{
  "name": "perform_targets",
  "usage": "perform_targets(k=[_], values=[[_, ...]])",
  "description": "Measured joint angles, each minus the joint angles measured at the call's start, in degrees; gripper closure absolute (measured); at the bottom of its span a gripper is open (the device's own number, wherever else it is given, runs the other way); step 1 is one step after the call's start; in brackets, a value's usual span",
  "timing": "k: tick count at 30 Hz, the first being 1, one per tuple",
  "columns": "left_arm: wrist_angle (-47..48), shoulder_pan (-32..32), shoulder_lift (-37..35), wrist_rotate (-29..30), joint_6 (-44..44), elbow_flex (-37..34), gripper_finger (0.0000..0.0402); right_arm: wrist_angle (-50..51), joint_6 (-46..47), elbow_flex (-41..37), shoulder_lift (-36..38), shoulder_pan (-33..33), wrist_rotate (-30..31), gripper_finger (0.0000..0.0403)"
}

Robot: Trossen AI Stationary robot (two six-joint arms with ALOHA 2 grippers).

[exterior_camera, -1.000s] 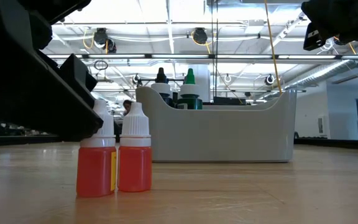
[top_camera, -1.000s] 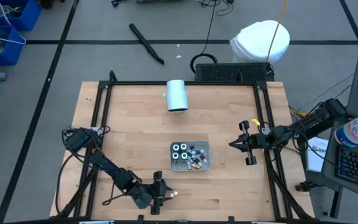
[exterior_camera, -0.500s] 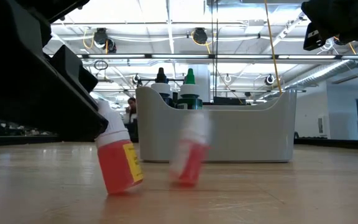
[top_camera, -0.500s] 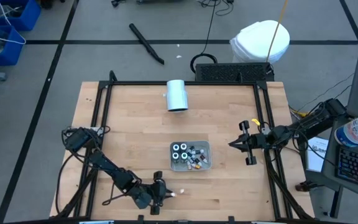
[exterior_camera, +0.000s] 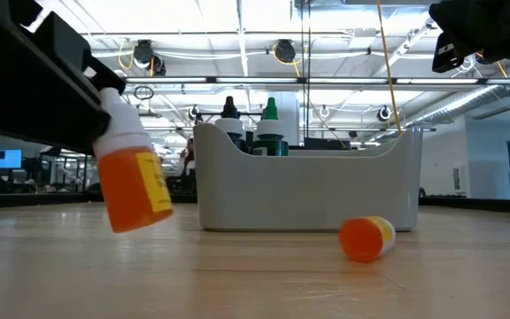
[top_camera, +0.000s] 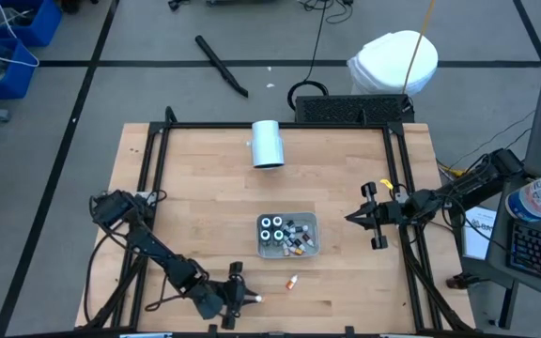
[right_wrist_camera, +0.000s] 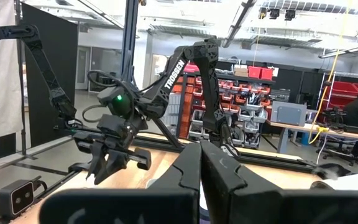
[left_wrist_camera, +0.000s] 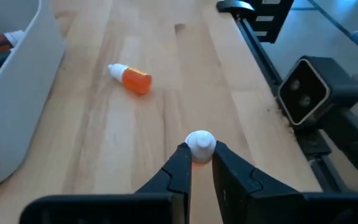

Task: Pick & Place food coloring
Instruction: Put the orange food coloring bottle into the gray bin

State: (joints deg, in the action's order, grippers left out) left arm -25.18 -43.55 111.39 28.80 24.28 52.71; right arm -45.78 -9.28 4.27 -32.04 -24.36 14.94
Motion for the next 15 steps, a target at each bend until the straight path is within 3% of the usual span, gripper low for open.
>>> perform_targets(k=[6,15], values=[[-1.9,0.5,-0.8,0.0,-3.0,0.0,0.0354,0.2,0.0,0.0,0.0,0.0,0.0,0.0403],[3.9,-0.5,-10.3,1.8,-9.6,0.1,0.0354,0.2,0.0,0.0,0.0,0.0,0.0,0.0403]])
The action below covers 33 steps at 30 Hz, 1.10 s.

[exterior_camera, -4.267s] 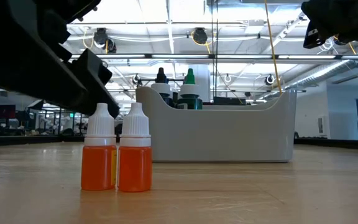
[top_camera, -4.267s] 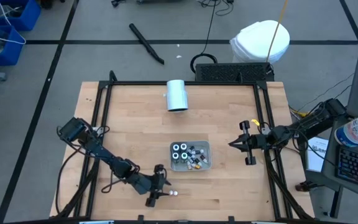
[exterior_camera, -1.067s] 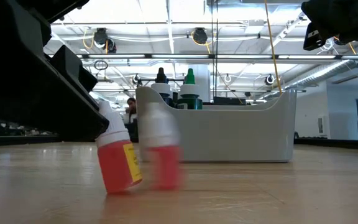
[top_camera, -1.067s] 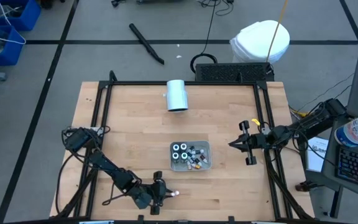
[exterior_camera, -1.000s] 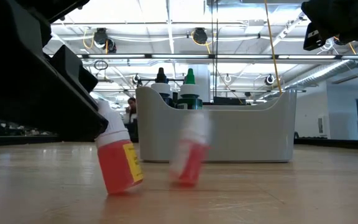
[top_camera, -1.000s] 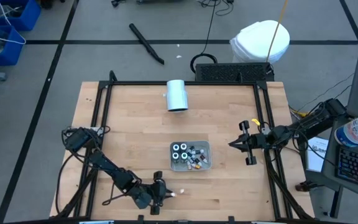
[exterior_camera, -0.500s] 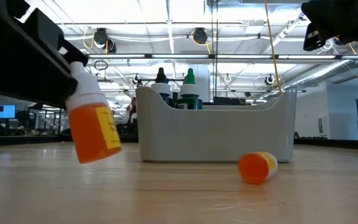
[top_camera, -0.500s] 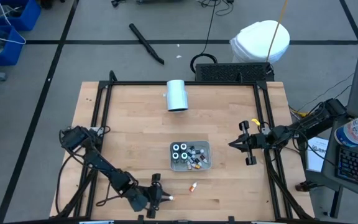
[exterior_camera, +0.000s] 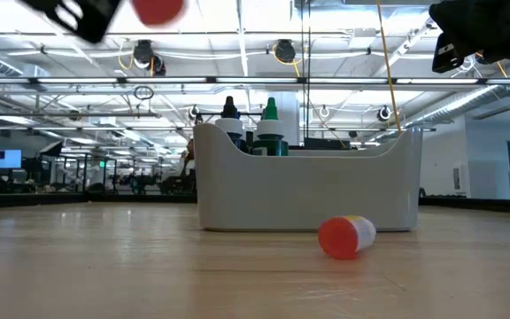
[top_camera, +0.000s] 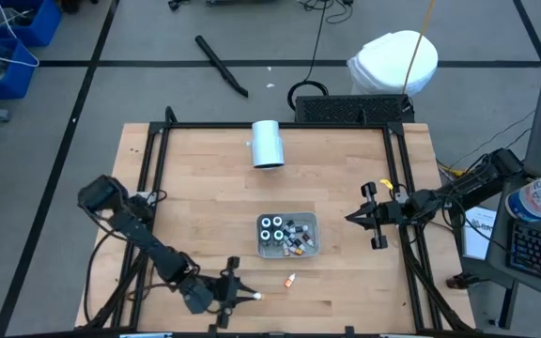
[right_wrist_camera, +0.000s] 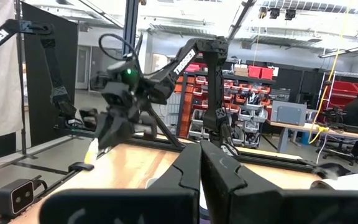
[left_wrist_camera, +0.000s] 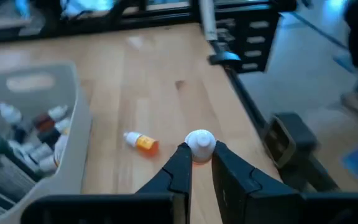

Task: Pick & Place food coloring
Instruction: Put the orange food coloring bottle into the gray bin

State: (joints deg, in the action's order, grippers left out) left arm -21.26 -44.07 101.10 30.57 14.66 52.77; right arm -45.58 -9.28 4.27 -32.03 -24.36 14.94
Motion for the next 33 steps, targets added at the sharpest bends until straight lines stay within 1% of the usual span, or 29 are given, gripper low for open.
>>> perform_targets(k=[3,6,8,11,15,17,20,23,26,29,30,33], values=[[2.8,-1.7,-2.7,0.4,-6.6,0.0,0.0355,0.3,0.0,0.0,0.0,0.0,0.0,0.0403],[3.0,-3.5,-4.7,0.4,-13.8,0.0,0.0355,0.4,0.0,0.0,0.0,0.0,0.0,0.0403],[3.5,-4.3,-6.1,0.5,-16.4,0.0,0.0355,0.4,0.0,0.0,0.0,0.0,0.0,0.0403],[6.9,-4.6,-8.1,0.8,-17.1,0.0,0.0355,0.4,0.0,0.0,0.0,0.0,0.0,0.0403],[13.7,-3.6,-10.4,1.3,-16.5,0.0,0.0362,0.9,0.2,0.0,0.0,0.0,0.0,0.0403],[16.9,-2.9,-12.1,1.2,-16.7,0.0,0.0371,0.9,1.1,0.0,0.0,0.0,0.0,0.0403],[20.5,-2.0,-15.4,1.1,-17.7,0.0,0.0396,0.9,1.3,0.0,0.0,0.0,0.0,0.0403],[22.0,-1.1,-18.0,1.1,-17.5,-0.1,0.0394,1.3,1.7,0.0,0.0,0.0,0.0,0.0403],[22.0,-0.3,-19.0,1.3,-16.7,-1.7,0.0397,1.3,1.7,0.0,0.0,0.0,0.0,0.0403],[19.5,0.5,-18.9,1.0,-13.4,-5.3,0.0396,1.4,1.7,0.0,0.0,0.0,0.0,0.0403],[17.7,0.7,-18.8,1.1,-12.5,-7.1,0.0394,1.6,1.8,0.0,0.0,0.0,0.0,0.0403],[7.0,1.3,-17.8,1.3,-11.7,-14.1,0.0395,1.7,1.8,0.0,-0.4,0.0,0.0,0.0403]])
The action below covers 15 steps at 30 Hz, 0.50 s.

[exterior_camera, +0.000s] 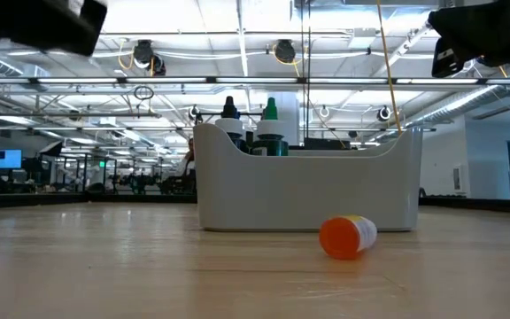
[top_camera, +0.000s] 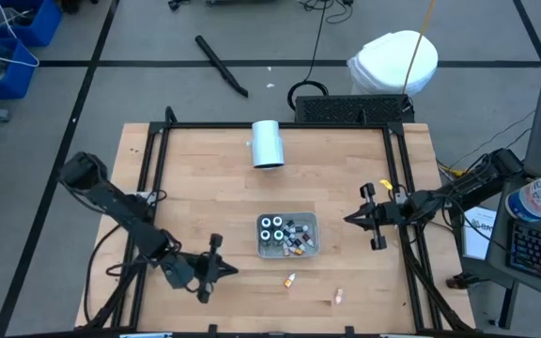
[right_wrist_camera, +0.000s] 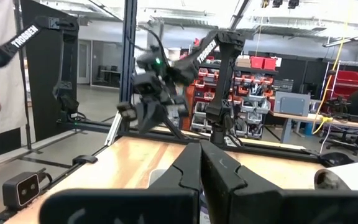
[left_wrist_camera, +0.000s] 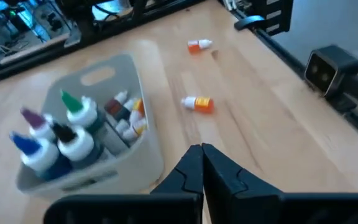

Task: Pick & Place food coloring
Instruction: Put the orange food coloring bottle into the gray bin

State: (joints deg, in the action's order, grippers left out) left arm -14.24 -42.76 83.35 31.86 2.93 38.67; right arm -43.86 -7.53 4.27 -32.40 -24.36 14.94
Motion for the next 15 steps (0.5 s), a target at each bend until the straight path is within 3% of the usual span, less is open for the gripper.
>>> perform_targets(k=[4,7,15], values=[[-17.9,0.9,1.0,-0.5,-3.0,-9.6,0.0395,0.0,-0.3,0.0,-0.6,0.0,0.3,0.0403],[-25.1,2.1,1.0,-0.2,-4.2,-14.4,0.0378,-0.2,-0.7,0.0,-0.7,0.0,1.7,0.0403],[-28.1,4.0,1.0,-0.3,0.5,-16.8,0.0356,-0.5,-0.7,0.0,-0.7,0.0,3.2,0.0403]])
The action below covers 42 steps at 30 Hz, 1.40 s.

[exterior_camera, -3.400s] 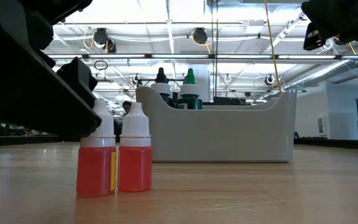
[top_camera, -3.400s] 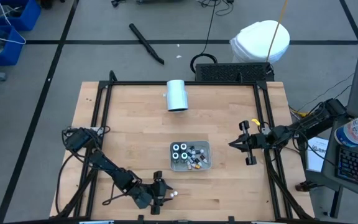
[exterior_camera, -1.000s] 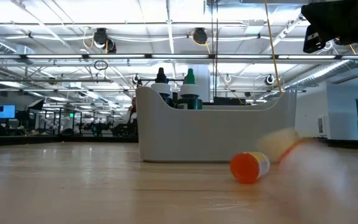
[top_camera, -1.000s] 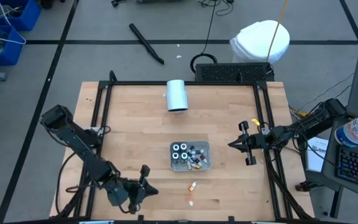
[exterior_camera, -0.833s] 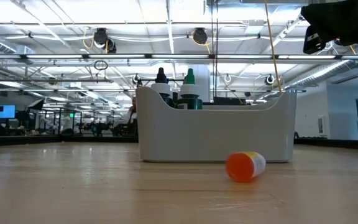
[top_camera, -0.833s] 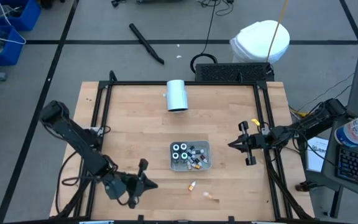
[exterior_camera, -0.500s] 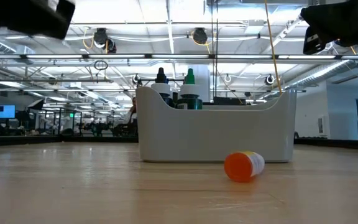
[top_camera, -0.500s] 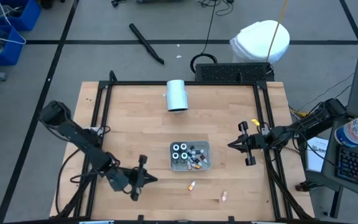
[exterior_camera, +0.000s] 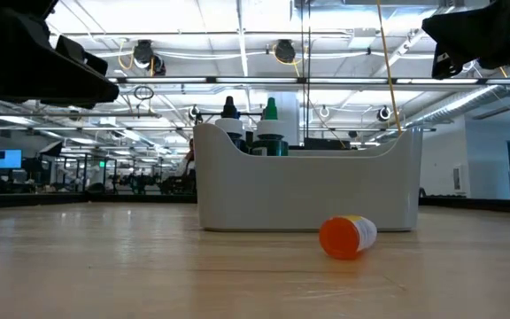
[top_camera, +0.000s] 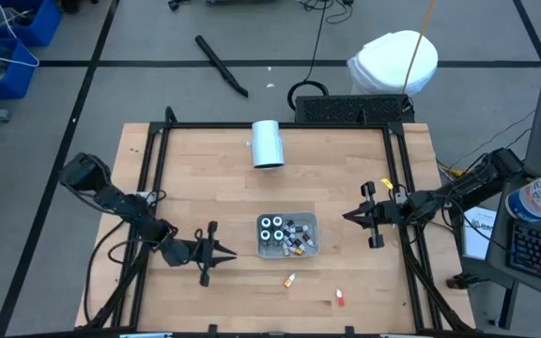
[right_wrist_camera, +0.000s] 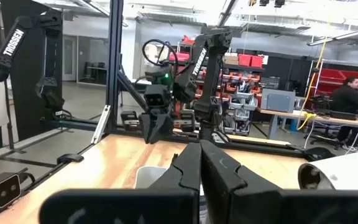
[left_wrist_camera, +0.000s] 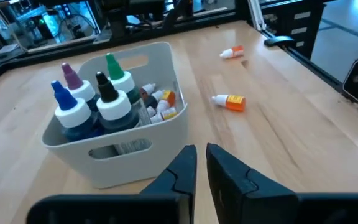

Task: Pick & Place food coloring
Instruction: Put the orange food coloring bottle into the gray bin

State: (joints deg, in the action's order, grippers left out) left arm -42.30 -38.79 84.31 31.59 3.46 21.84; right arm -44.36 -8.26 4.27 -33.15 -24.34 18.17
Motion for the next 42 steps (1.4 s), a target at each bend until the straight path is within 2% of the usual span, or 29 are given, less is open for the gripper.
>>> perform_targets(k=[24,28,32,36,39,42], values=[[0.0,0.9,0.0,-0.1,-0.3,0.8,0.0355,0.3,-0.4,0.0,-1.8,-0.2,-0.3,0.0403],[0.0,0.9,0.0,-0.1,-1.4,0.8,0.0355,3.5,-0.5,3.9,-5.1,-2.2,-0.3,0.0403],[0.0,0.9,0.0,-0.1,-1.6,0.9,0.0355,16.1,-0.4,13.4,-10.6,-6.1,0.1,0.0403],[0.0,0.9,0.0,-0.1,-1.2,0.9,0.0355,33.0,0.8,26.2,-18.0,-10.8,5.9,0.0403],[0.0,0.9,0.0,-0.1,-1.2,0.9,0.0355,48.2,5.4,36.8,-23.4,-14.0,9.7,0.0403],[0.0,0.9,0.0,-0.1,-1.2,0.9,0.0355,63.8,12.9,47.8,-29.0,-17.1,10.3,0.0403]])
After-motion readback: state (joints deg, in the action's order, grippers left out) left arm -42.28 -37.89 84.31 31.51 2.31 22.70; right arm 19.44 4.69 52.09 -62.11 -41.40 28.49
